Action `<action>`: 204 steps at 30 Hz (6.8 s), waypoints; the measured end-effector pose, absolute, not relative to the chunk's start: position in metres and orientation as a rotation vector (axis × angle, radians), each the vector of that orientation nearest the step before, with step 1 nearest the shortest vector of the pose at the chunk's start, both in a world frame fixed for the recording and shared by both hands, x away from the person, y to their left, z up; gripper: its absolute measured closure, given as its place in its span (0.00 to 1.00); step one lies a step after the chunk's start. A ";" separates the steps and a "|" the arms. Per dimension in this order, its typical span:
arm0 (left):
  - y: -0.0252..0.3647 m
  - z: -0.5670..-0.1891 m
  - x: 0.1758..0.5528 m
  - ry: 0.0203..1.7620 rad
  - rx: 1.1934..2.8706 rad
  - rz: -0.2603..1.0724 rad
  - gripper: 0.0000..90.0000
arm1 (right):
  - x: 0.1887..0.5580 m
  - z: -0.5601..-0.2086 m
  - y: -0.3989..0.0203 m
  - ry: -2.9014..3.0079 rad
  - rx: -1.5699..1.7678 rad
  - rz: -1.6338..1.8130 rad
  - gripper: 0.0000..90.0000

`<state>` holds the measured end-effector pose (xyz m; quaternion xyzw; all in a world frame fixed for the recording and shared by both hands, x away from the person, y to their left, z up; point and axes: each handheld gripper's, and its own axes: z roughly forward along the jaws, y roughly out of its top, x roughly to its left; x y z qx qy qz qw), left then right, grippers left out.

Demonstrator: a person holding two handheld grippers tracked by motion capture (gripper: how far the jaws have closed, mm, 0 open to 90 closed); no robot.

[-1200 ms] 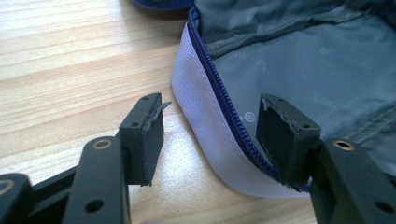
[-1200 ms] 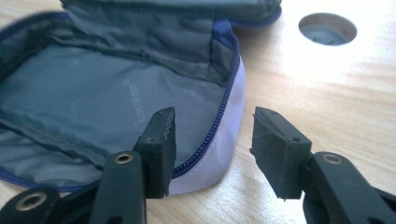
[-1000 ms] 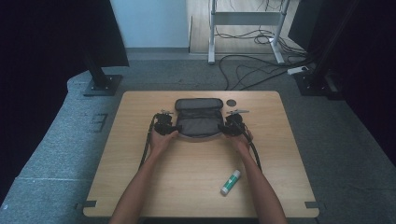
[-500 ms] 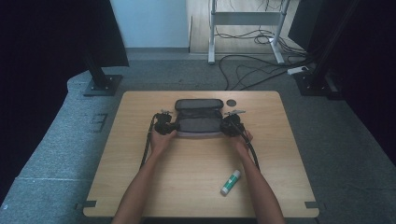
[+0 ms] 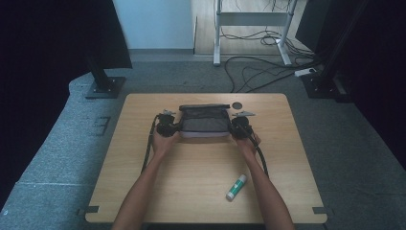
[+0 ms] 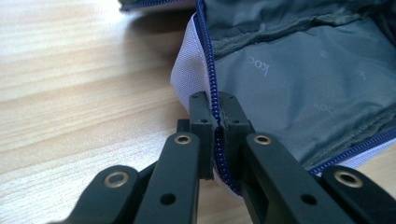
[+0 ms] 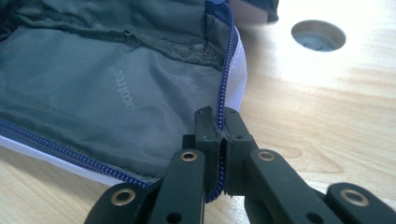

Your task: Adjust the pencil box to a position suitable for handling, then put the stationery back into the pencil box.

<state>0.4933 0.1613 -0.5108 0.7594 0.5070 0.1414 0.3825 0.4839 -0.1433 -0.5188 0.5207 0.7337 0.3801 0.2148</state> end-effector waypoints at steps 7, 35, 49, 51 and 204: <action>0.166 -0.489 0.481 1.229 1.911 0.362 0.97 | 0.472 -0.505 -0.145 2.018 1.421 1.097 0.96; 0.181 -0.444 0.419 1.083 1.894 0.408 0.96 | 0.416 -0.470 -0.144 2.012 1.274 1.224 0.96; 0.182 -0.447 0.400 1.058 1.914 0.409 0.97 | 0.398 -0.474 -0.144 2.046 1.255 1.219 0.96; 0.183 -0.447 0.396 1.052 1.915 0.408 0.97 | 0.393 -0.473 -0.143 2.049 1.249 1.216 0.96; 0.245 -0.546 0.308 1.249 1.947 0.327 0.32 | 0.260 -0.535 -0.183 2.148 1.310 1.099 0.33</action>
